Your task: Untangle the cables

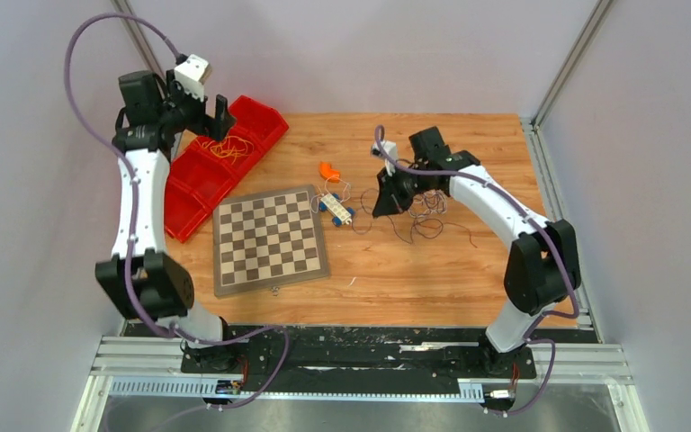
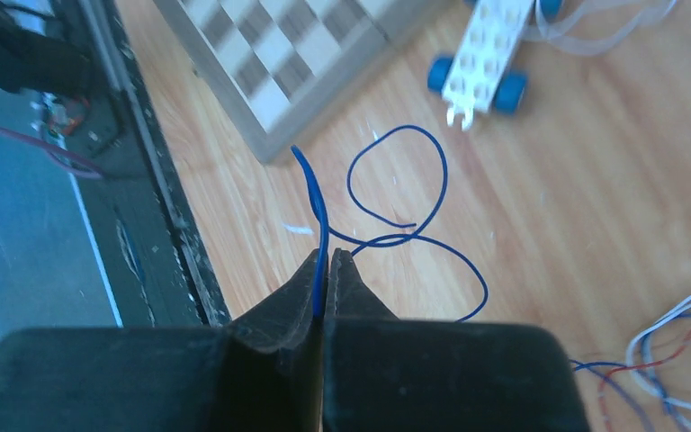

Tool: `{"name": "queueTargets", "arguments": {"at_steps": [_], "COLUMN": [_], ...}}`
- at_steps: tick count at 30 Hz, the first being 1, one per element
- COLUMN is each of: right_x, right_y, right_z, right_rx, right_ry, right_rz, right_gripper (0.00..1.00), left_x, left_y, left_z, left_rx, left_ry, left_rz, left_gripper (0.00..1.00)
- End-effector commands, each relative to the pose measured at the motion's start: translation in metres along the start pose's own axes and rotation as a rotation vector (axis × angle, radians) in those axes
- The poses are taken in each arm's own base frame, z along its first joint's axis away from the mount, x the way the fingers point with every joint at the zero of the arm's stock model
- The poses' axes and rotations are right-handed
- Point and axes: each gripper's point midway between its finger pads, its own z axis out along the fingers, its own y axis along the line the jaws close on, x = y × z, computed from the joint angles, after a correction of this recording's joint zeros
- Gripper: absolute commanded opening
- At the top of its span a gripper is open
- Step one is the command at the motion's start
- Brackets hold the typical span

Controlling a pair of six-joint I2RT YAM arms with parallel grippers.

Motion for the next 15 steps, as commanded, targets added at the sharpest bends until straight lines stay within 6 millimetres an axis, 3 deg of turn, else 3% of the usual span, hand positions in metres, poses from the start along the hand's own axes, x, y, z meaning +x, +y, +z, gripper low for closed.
{"name": "queueTargets", "arguments": {"at_steps": [1, 2, 3, 4, 5, 6, 7, 11, 15], "right_x": [-0.078, -0.087, -0.095, -0.103, -0.112, -0.119, -0.127, -0.150, -0.167], "right_y": [0.061, 0.069, 0.079, 0.087, 0.095, 0.102, 0.108, 0.133, 0.152], "right_z": [-0.058, -0.065, -0.073, -0.079, -0.086, -0.091, -0.095, -0.106, -0.115], "right_rx": [-0.091, -0.103, -0.123, -0.142, -0.159, -0.175, -0.188, -0.229, -0.259], "right_ry": [-0.210, -0.235, -0.258, -0.279, -0.303, -0.322, -0.341, -0.399, -0.437], "right_rz": [-0.164, -0.179, -0.194, -0.205, -0.215, -0.219, -0.227, -0.263, -0.293], "right_gripper": [0.00, 0.00, 0.00, 0.00, 0.00, 0.00, 0.00, 0.00, 0.00], "left_x": [-0.045, -0.037, -0.049, -0.042, -0.051, -0.045, -0.052, -0.050, -0.044], "left_y": [-0.114, -0.129, -0.153, -0.166, -0.189, -0.201, -0.223, -0.273, -0.303], "left_z": [-0.060, -0.062, -0.081, -0.081, -0.099, -0.098, -0.109, -0.113, -0.101], "left_rx": [0.365, 0.403, 0.460, 0.489, 0.533, 0.556, 0.593, 0.682, 0.725], "left_ry": [-0.203, -0.215, -0.265, -0.284, -0.330, -0.344, -0.374, -0.383, -0.356], "left_rz": [-0.114, -0.148, -0.122, -0.154, -0.123, -0.140, -0.114, -0.111, -0.142], "left_gripper": [1.00, 1.00, 1.00, 1.00, 1.00, 1.00, 1.00, 1.00, 1.00]}}
